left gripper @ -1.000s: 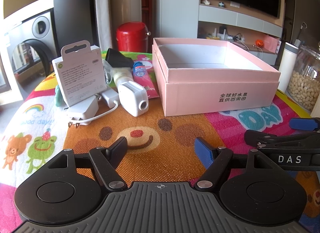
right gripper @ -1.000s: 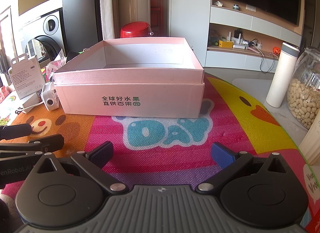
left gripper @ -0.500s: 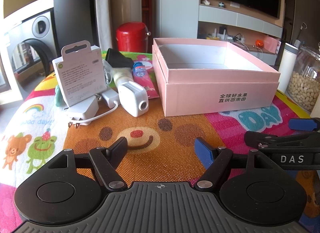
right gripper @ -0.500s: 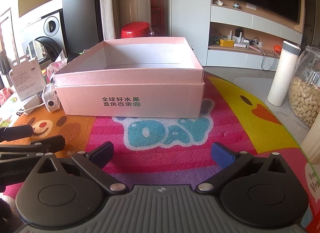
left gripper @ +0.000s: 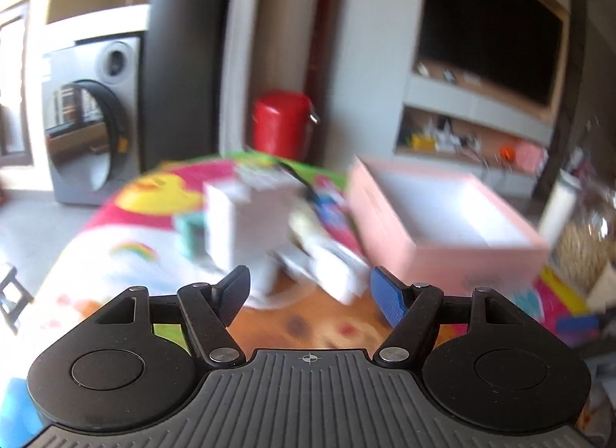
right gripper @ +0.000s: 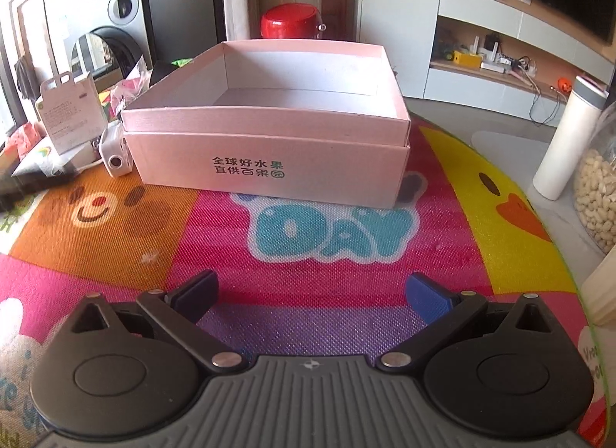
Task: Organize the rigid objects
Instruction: 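Grasp the white boxed cable package with the right tool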
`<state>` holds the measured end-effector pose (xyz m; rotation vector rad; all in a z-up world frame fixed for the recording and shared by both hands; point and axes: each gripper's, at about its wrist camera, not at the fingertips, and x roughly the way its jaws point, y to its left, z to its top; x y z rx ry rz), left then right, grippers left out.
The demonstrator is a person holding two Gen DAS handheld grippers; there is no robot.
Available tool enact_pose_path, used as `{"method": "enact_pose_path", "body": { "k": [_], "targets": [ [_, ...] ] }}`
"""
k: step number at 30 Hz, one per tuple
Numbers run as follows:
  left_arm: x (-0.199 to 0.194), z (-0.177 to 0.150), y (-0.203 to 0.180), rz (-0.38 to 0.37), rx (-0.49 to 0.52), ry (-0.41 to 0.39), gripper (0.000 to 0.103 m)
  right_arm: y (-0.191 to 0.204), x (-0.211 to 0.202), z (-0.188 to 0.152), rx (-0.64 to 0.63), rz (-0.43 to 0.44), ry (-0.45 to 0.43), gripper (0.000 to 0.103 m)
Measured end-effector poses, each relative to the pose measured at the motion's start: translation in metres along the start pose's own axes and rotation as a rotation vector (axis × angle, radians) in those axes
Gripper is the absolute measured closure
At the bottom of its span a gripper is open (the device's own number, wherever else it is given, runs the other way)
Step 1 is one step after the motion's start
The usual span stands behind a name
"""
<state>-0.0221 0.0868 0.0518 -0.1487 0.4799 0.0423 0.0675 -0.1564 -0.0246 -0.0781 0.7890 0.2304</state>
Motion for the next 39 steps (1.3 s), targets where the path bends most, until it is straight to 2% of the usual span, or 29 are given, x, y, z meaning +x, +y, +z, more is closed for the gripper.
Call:
{"method": "enact_pose_path", "body": {
  "k": [2,4,5,8,10,12,16,20,23,26,28,32,35,37,39],
  "targets": [
    [-0.008,0.008,0.027,0.046,-0.034,-0.013,0.028,0.004,0.0,0.005,-0.027,0.003,0.008,0.0],
    [-0.013,0.011,0.05,0.095,-0.052,-0.013,0.028,0.016,-0.002,0.013,-0.094,0.067,0.018,0.001],
    [-0.015,0.012,0.06,0.119,-0.056,-0.006,0.028,0.025,-0.006,0.018,-0.121,0.095,-0.006,0.002],
    [-0.018,0.012,0.081,0.161,-0.073,0.003,0.029,0.061,-0.024,0.035,-0.194,0.153,-0.18,0.003],
    [-0.021,0.009,0.093,0.156,-0.093,0.002,0.029,0.09,-0.03,0.048,-0.241,0.173,-0.314,0.003],
    [-0.026,0.006,0.102,0.139,-0.108,-0.003,0.029,0.122,-0.024,0.066,-0.303,0.194,-0.375,0.002],
    [-0.027,-0.001,0.111,0.066,-0.103,0.021,0.029,0.171,0.009,0.095,-0.367,0.309,-0.343,0.002],
    [-0.018,-0.008,0.115,0.033,-0.11,0.049,0.029,0.203,0.05,0.107,-0.422,0.28,-0.319,0.002],
    [-0.01,-0.01,0.115,0.032,-0.117,0.069,0.029,0.217,0.062,0.111,-0.481,0.274,-0.219,0.031],
    [-0.006,-0.009,0.106,-0.001,-0.103,0.088,0.029,0.192,0.028,0.11,-0.451,0.262,-0.27,0.034],
    [-0.002,-0.007,0.095,-0.045,-0.091,0.103,0.029,0.16,0.0,0.106,-0.414,0.226,-0.307,0.034],
    [0.016,0.005,0.057,-0.199,-0.095,0.142,0.029,0.09,-0.039,0.084,-0.329,0.093,-0.373,0.034],
    [0.037,0.016,0.027,-0.323,-0.119,0.164,0.037,0.048,-0.061,0.057,-0.266,-0.012,-0.389,0.034],
    [0.055,0.02,0.012,-0.323,-0.163,0.197,0.037,0.021,-0.071,0.043,-0.189,-0.043,-0.37,0.034],
    [0.076,0.023,0.006,-0.268,-0.196,0.217,0.037,0.003,-0.077,0.03,-0.123,-0.069,-0.365,0.034]
  ]
}}
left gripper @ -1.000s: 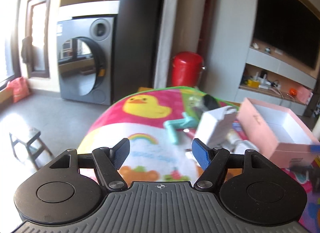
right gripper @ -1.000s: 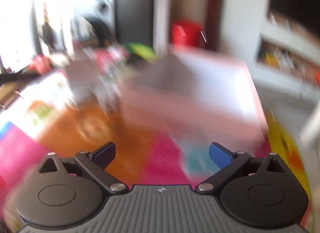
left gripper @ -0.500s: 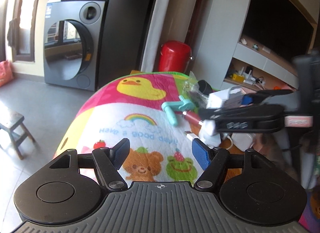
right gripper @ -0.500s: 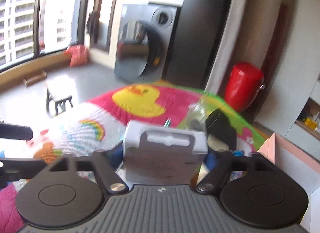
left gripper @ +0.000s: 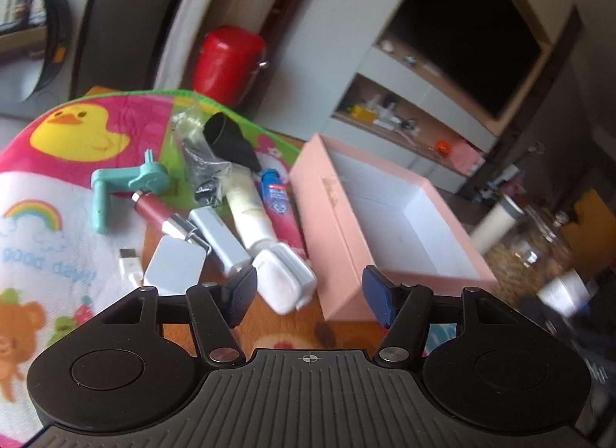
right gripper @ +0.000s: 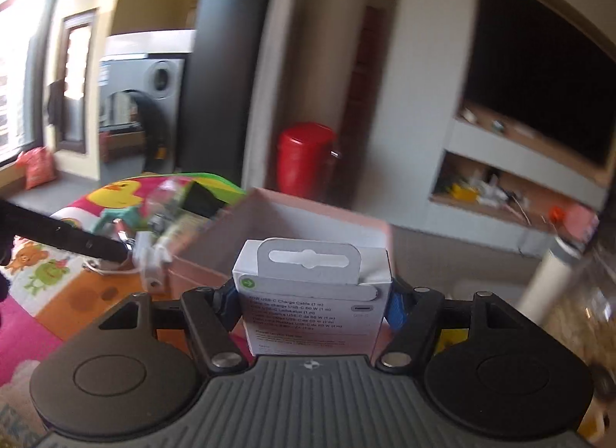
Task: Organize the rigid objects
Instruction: 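Grasp the white boxed cable package with the right tool, then grasp the white plug adapter with the left tool while the right tool holds the package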
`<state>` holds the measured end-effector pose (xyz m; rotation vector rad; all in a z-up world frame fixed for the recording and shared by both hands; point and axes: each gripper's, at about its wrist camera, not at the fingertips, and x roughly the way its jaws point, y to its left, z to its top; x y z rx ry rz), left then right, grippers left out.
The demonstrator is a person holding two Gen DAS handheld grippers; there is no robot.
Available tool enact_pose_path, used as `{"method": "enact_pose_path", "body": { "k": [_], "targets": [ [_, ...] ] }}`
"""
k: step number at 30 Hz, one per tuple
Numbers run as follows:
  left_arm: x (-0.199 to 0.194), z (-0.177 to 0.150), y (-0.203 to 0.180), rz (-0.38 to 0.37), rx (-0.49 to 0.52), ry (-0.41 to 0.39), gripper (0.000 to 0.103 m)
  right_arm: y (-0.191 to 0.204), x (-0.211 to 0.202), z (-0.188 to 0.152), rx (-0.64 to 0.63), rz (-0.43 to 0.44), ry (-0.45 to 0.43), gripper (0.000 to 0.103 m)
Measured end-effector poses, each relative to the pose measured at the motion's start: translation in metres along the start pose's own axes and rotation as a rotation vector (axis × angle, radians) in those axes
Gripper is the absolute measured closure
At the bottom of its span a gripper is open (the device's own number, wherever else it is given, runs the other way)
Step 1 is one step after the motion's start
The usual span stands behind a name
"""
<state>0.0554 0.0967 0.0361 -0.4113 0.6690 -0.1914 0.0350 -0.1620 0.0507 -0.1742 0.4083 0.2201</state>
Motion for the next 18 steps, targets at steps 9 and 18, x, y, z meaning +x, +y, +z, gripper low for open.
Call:
{"method": "enact_pose_path", "body": {
  "k": [9,18],
  "targets": [
    [0.048,0.002,-0.006,0.18,0.036,0.063,0.047,-0.014,-0.009,-0.037,0.068,-0.024,0.011,0.034],
    [0.001,-0.029,-0.018,0.14,0.224,0.053,0.049,-0.012,-0.024,-0.045,0.043,-0.036,-0.011,0.034]
  ]
}}
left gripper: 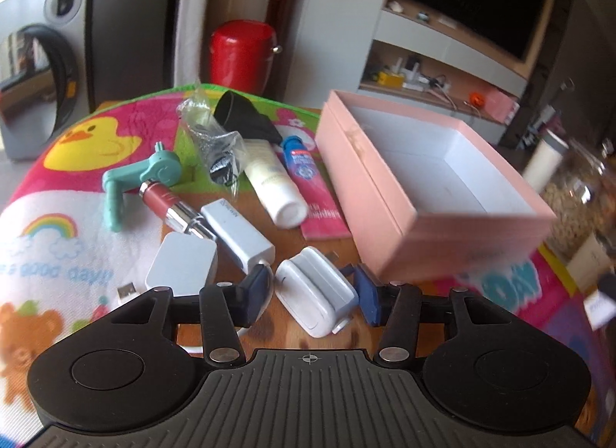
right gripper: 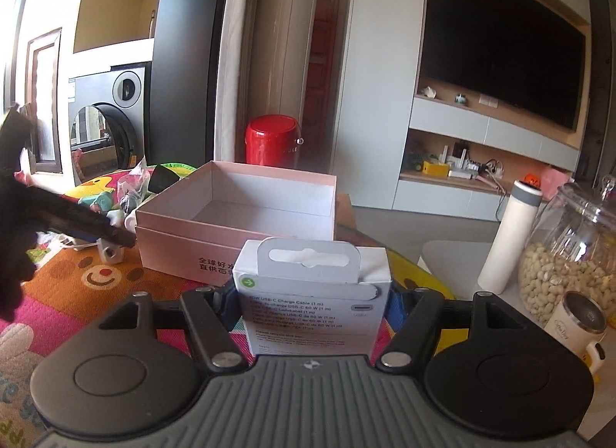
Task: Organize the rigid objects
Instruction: 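Grasp the white plug adapter with the left tool while the right tool holds the package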
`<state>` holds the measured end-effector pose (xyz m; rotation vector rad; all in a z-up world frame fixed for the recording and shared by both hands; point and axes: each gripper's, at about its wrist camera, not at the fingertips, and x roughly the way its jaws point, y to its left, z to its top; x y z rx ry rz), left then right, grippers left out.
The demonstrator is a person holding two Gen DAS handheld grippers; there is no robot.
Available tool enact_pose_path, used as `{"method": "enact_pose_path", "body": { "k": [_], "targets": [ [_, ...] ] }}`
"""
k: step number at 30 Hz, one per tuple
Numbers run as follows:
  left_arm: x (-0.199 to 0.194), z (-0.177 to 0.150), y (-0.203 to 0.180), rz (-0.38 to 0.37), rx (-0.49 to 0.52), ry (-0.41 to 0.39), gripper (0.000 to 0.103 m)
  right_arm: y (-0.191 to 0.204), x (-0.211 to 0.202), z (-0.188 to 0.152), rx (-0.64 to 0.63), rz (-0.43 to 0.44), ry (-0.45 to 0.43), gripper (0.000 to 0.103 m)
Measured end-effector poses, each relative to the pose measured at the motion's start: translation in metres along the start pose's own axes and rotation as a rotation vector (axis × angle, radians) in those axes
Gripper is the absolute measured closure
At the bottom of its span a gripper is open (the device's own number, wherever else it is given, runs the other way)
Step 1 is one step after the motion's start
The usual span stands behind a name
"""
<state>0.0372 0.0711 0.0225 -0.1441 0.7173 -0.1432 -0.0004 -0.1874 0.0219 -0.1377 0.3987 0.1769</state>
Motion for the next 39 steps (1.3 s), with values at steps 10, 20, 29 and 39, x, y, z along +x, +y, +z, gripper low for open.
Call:
{"method": "enact_pose_path", "body": {
  "k": [10,20,29,39],
  "targets": [
    [-0.08,-0.035,-0.032,-0.11,0.178,-0.057,0.091,0.006,-0.027,0.004,-0.111,0.032,-0.039,0.034],
    [-0.058,-0.04,-0.011,-0.12,0.046,0.025,0.085,0.005,-0.019,-0.003,-0.083,0.024,0.004,0.034],
    [-0.027,-0.034,-0.05,-0.17,0.158,-0.02,0.082,0.009,-0.002,-0.017,-0.056,0.05,0.054,0.033],
    [-0.033,-0.044,-0.065,-0.148,0.276,-0.034,0.077,0.011,0.011,-0.047,-0.053,0.04,0.163,0.024]
  ]
}}
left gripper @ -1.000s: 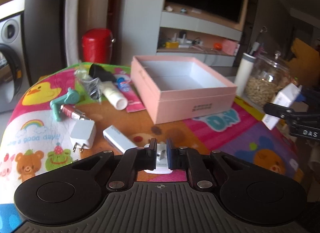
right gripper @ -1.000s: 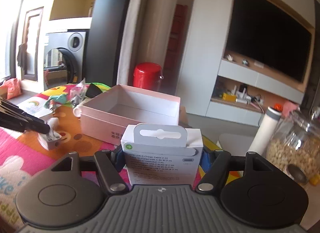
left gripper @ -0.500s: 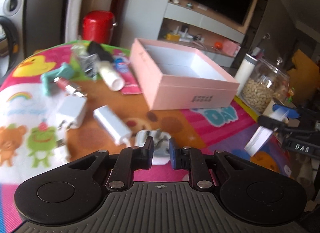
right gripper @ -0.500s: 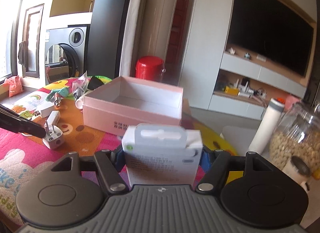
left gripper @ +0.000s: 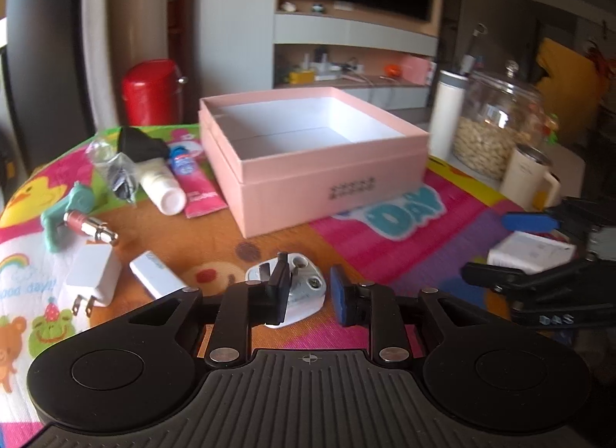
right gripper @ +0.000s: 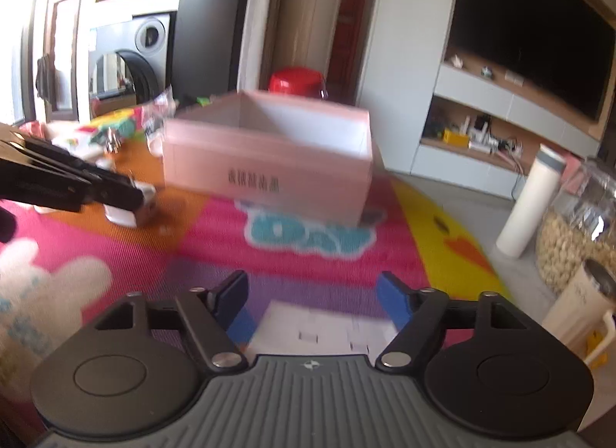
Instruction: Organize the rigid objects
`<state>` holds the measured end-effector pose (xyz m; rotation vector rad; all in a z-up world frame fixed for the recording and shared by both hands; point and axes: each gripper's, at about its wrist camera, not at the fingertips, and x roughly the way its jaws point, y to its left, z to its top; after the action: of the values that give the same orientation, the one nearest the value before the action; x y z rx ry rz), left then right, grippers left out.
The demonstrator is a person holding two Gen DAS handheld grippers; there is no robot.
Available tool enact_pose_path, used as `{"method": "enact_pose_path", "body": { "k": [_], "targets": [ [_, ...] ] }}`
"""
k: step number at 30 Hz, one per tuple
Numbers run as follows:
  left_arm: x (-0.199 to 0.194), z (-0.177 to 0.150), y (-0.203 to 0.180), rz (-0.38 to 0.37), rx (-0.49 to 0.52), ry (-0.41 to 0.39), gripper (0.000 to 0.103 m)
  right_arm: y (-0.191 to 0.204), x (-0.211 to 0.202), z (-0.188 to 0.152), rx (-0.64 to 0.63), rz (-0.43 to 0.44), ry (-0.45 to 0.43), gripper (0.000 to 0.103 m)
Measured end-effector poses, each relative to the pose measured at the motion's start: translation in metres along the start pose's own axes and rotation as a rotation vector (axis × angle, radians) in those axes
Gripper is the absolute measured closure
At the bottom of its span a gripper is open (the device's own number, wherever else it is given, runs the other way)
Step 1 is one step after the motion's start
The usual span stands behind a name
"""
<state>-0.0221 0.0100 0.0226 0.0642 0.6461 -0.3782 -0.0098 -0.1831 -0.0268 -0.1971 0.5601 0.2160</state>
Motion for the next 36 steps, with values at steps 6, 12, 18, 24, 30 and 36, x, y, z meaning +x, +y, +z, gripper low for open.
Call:
{"method": "enact_pose_path", "body": {
  "k": [6,12,18,24,30,36],
  "targets": [
    [-0.023,-0.01,0.007,-0.024,-0.061,-0.004,0.077,-0.006,-0.011,-0.013,0.011,-0.043,-0.008,0.021],
    [-0.032,-0.009,0.036,0.052,-0.155,-0.042,0.077,-0.02,-0.023,-0.019,0.056,-0.076,-0.006,0.016],
    [-0.017,-0.005,0.046,-0.054,-0.132,-0.029,0.077,-0.033,-0.021,-0.025,0.137,-0.015,0.044,0.015],
    [-0.001,-0.003,0.041,-0.073,-0.087,-0.003,0.078,-0.025,-0.025,-0.022,0.098,0.056,0.043,0.034],
    [0.005,0.001,0.029,-0.1,-0.034,0.007,0.078,0.0,-0.008,0.012,-0.001,0.105,-0.026,0.034],
    [0.005,0.01,0.01,-0.171,0.183,0.047,0.078,0.013,0.009,0.033,-0.041,0.178,-0.037,0.025]
  ]
}}
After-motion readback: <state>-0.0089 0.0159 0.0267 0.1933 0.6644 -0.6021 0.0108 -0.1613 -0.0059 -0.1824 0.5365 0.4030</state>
